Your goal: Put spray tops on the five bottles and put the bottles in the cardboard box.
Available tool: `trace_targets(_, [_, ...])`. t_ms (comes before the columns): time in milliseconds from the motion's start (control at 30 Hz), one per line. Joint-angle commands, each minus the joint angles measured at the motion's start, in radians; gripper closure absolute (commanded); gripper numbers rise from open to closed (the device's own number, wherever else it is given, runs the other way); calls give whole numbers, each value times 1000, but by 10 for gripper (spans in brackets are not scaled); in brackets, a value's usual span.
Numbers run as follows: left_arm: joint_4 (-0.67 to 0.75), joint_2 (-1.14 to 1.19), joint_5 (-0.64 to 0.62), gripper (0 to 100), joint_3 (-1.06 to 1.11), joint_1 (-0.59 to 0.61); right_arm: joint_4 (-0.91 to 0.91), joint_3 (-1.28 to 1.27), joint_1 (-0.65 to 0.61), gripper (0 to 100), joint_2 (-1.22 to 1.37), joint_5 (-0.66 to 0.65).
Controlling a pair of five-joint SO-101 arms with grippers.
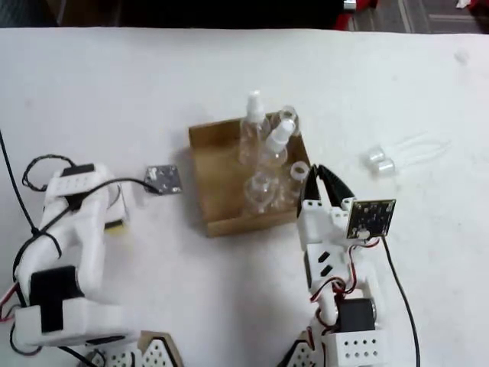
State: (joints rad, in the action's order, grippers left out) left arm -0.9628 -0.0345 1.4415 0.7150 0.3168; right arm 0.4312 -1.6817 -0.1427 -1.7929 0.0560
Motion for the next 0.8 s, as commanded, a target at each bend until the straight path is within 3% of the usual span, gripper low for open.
trace_targets(0, [-75,-185,5,979,-44,-2,-4,-8,12,981,-7,-14])
trace_targets(200, [-362,-605,-38,978,-44,-168,-4,-8,12,981,-7,-14])
trace_targets(300, [-365,-823,-379,978,-44,-331,-4,-8,8,981,-7,-14])
trace_targets(400, [-239,-1003,-763,978,-51,-450,-4,-8,5,981,-7,-14])
trace_targets(533, [-74,-1147,-997,978,-57,-549,-4,-8,5,981,-7,-14])
trace_targets(767, [17,-1125,-1448,978,-272,-670,10,-8,4,981,-7,-14])
